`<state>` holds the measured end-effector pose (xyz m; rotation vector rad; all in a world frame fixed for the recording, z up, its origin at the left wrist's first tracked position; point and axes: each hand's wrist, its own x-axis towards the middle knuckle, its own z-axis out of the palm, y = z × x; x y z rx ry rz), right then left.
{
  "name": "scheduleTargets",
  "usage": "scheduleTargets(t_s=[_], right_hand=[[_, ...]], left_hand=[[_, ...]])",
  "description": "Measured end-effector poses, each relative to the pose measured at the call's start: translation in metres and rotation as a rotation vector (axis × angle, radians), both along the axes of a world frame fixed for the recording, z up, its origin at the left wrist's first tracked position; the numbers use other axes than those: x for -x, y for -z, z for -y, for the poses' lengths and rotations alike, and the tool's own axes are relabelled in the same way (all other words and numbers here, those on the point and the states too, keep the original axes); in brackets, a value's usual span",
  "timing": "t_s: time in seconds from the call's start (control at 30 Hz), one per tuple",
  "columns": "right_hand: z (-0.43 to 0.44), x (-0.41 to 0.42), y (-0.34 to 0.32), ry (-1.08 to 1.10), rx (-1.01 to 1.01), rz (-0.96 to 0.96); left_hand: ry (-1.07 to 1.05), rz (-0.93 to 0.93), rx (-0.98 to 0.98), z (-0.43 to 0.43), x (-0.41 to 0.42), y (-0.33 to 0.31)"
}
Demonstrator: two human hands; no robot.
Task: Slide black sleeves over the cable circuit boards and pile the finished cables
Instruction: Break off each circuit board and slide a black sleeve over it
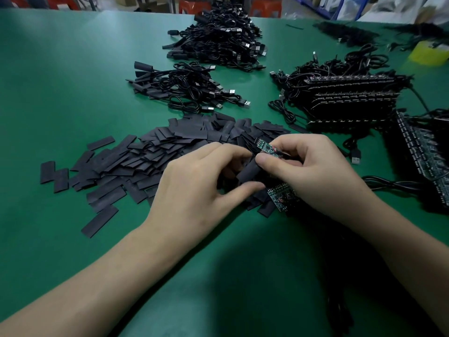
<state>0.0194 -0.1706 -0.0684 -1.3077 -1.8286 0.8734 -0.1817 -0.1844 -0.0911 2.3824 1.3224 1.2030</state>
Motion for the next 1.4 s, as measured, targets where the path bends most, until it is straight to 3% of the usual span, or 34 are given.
scheduleTargets(t_s=[0.17, 0.37, 0.5, 0.7, 0.9, 1.23, 1.4], right_hand=[[0.002, 0.004, -0.001, -0.029, 0.026, -0.014], [-0.006, -0.007, -0.002, -0.025, 0.054, -0.104], [-0.003, -0.009, 0.0, -0.107, 0.045, -0.002], [-0.002, -0.01, 0.001, -0.139, 0.016, -0.012], [0.001, -0.009, 0.0, -0.126, -0.104, 0.167], [-0.006, -0.015, -0.001, -0.144, 0.169, -0.009], [-0.005, -0.015, -0.002, -0.157, 0.191, -0.03]], left_hand=[[-0.041, -0.046, -0.141, 0.0, -0.005, -0.002], [-0.065, 0.063, -0.08, -0.005, 0.01, 0.0], [-0.049, 0.079, -0.074, -0.008, 0.014, 0.0], [-0.012, 0.069, -0.066, -0.01, 0.015, 0.002], [0.03, -0.006, -0.029, -0.013, 0.018, 0.006], [0.147, -0.199, -0.166, -0.015, 0.02, 0.005], [0.159, -0.119, -0.07, -0.014, 0.019, 0.007]])
